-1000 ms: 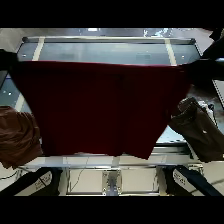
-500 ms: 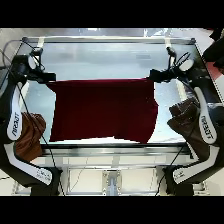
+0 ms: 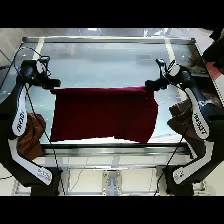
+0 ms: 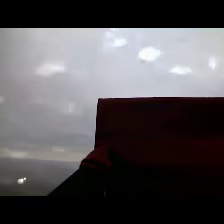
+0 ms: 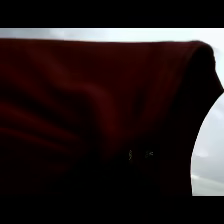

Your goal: Fold the shirts.

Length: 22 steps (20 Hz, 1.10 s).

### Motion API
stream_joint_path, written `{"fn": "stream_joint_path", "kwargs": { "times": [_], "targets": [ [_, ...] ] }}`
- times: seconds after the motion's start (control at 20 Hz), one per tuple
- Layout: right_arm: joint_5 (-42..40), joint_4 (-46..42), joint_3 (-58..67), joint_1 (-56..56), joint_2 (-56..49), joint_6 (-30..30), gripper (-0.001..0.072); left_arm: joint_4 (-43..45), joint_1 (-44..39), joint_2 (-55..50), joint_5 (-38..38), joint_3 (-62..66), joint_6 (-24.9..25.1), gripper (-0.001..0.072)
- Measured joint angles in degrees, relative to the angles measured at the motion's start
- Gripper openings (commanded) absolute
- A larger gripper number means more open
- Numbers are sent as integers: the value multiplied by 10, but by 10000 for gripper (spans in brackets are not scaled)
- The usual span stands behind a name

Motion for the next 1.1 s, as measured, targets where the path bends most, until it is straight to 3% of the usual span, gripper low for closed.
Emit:
{"fn": "stream_joint_path", "kwargs": {
  "times": [0.55, 0.6, 0.7, 0.75, 0.95, 1.1],
  "targets": [
    [8, -55, -40, 15, -10, 30, 17, -29, -9, -3, -57, -70, 6, 11],
    [8, -55, -40, 15, -11, 32, 50, -32, -10, -3, -61, -75, 6, 62],
    [17, -56, -39, 15, -12, 34, 337, -37, -10, -3, -67, -80, 6, 512],
    [27, -58, -37, 15, -12, 34, 393, -39, -10, -1, -70, -81, 6, 603],
    [102, -65, 1, 10, 20, 35, 386, -41, -7, 44, -78, -84, 6, 602],
    [177, -97, 40, -6, 90, 30, 386, -26, 5, 136, -80, -86, 7, 602]
  ]
}}
